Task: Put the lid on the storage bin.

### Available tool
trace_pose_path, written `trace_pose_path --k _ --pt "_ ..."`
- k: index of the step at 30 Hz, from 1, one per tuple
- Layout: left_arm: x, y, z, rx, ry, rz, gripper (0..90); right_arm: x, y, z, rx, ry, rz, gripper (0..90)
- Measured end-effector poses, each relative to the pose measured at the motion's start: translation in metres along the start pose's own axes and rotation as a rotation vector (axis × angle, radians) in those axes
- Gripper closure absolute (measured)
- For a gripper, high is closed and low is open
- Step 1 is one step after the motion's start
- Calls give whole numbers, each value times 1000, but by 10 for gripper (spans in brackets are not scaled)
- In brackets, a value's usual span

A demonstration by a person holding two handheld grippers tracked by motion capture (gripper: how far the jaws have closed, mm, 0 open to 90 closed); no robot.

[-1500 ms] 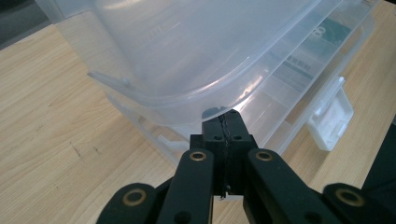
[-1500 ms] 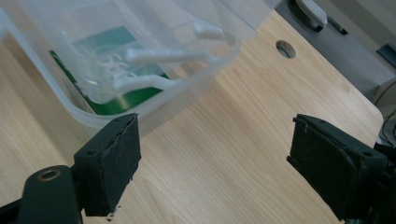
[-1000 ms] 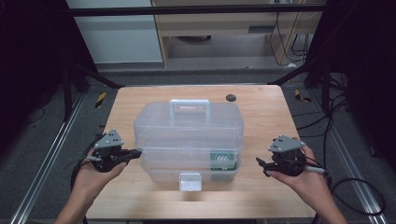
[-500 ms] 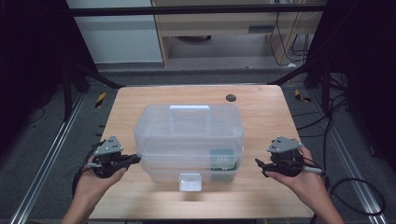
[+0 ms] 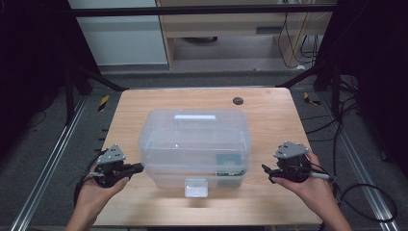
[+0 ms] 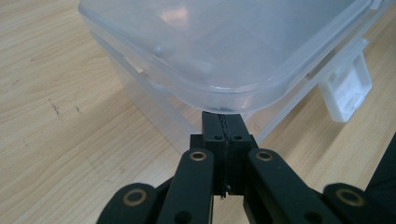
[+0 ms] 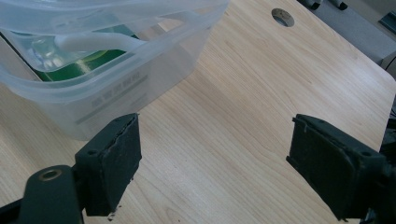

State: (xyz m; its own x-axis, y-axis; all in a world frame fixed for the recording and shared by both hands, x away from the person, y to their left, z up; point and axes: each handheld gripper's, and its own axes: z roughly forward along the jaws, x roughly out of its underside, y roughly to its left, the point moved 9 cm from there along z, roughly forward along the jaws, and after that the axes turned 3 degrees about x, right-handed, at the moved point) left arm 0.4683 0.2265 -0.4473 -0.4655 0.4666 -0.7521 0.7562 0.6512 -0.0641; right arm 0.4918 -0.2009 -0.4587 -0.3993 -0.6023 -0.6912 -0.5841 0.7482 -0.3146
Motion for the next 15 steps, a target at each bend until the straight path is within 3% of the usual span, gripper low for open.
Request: trace_pose_path --k 7,9,15 --pt "7 7 -5 -41 21 11 900 4 -1 1 3 5 8 168" --pt "8 17 -12 -54 9 -9 900 6 -2 2 8 7 13 170" --pt "13 55 -17 -158 29 -29 900 12 -12 12 37 32 52 174"
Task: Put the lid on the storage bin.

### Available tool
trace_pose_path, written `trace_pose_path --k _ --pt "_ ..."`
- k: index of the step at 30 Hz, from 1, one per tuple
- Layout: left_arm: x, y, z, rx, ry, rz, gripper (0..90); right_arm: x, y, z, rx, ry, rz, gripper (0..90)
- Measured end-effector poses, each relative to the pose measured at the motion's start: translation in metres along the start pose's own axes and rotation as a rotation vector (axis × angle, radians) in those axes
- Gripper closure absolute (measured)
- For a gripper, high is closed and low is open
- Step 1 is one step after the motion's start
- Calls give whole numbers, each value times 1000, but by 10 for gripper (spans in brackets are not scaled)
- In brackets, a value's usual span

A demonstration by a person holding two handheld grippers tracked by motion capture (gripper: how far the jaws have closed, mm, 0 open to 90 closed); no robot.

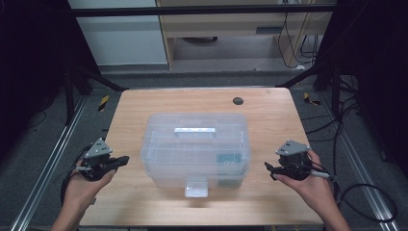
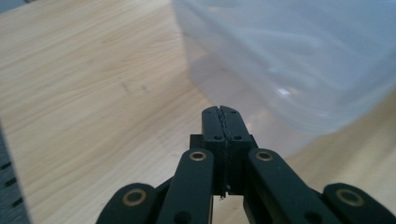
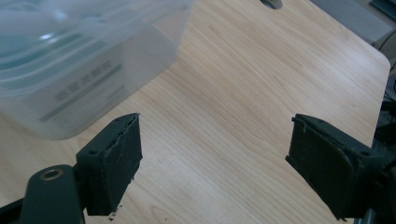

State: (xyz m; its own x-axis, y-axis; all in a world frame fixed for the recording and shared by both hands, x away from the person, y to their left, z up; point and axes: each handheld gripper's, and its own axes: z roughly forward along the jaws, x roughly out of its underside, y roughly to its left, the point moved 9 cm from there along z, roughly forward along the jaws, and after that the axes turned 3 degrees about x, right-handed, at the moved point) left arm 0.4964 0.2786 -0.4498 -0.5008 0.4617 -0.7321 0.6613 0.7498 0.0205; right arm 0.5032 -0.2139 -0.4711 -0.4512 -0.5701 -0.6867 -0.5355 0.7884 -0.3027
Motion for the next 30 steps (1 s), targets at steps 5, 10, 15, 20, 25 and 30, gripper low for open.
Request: trace_pose_path --k 5,10,15,20,25,30 --pt "2 26 16 -53 6 -25 900 7 -13 20 42 35 67 190" --pt "5 46 35 -103 20 -36 854 17 -27 45 56 68 136 189" --pt "13 69 58 -145 42 -68 787 20 -37 67 59 79 220 177" --pt "17 81 75 -168 35 -110 648 22 -44 91 70 94 268 160" --pt "18 87 92 -169 42 -128 444 24 -51 108 66 93 323 142" --pt "24 93 112 -154 65 -161 249 28 -59 123 82 92 385 115"
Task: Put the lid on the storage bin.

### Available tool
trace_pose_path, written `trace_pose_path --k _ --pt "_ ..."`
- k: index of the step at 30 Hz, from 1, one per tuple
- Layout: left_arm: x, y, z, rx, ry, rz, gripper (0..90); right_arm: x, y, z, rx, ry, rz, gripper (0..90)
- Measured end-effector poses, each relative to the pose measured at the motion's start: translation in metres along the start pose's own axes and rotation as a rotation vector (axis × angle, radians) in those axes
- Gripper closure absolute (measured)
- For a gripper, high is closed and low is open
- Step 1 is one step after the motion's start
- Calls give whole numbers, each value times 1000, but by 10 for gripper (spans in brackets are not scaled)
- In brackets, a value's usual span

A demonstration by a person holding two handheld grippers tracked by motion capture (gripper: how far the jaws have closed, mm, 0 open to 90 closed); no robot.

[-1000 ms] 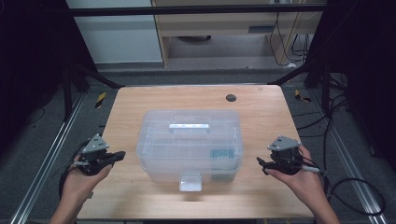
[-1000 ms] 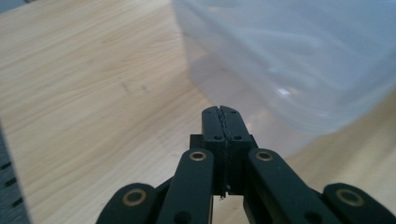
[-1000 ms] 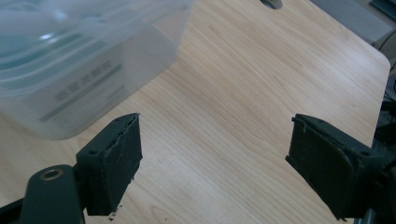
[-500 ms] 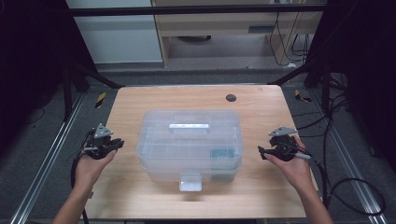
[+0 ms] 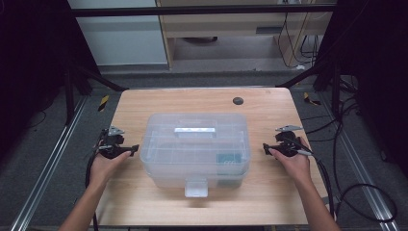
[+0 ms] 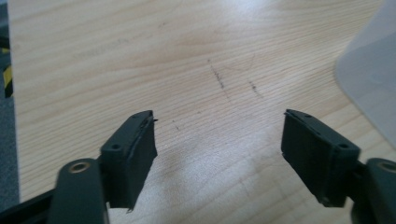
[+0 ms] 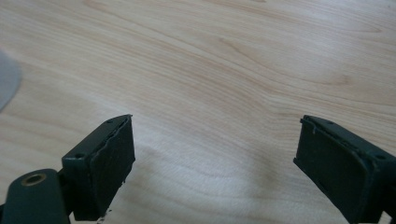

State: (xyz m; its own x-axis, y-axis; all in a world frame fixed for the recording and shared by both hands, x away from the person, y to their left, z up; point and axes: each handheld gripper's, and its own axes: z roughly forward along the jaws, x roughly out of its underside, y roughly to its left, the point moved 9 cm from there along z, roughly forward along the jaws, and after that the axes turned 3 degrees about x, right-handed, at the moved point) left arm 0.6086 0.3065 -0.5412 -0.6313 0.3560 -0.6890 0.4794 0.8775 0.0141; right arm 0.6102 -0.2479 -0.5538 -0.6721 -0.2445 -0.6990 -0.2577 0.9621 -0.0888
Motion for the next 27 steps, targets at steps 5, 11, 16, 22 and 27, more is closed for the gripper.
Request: trace_pose_path --k 5,11,16,22,27 --pt "7 5 20 -9 37 -35 139 3 -4 11 4 4 31 108" --pt "6 6 29 -13 6 -64 100 5 -7 21 2 -1 67 74" --pt "4 6 33 -18 -29 -62 56 1 -7 26 15 -29 87 42" --pt "4 6 35 -29 -38 -70 20 -1 -7 30 48 -21 124 2" --pt "4 7 36 -31 -33 -77 0 0 -7 30 71 -19 135 2"
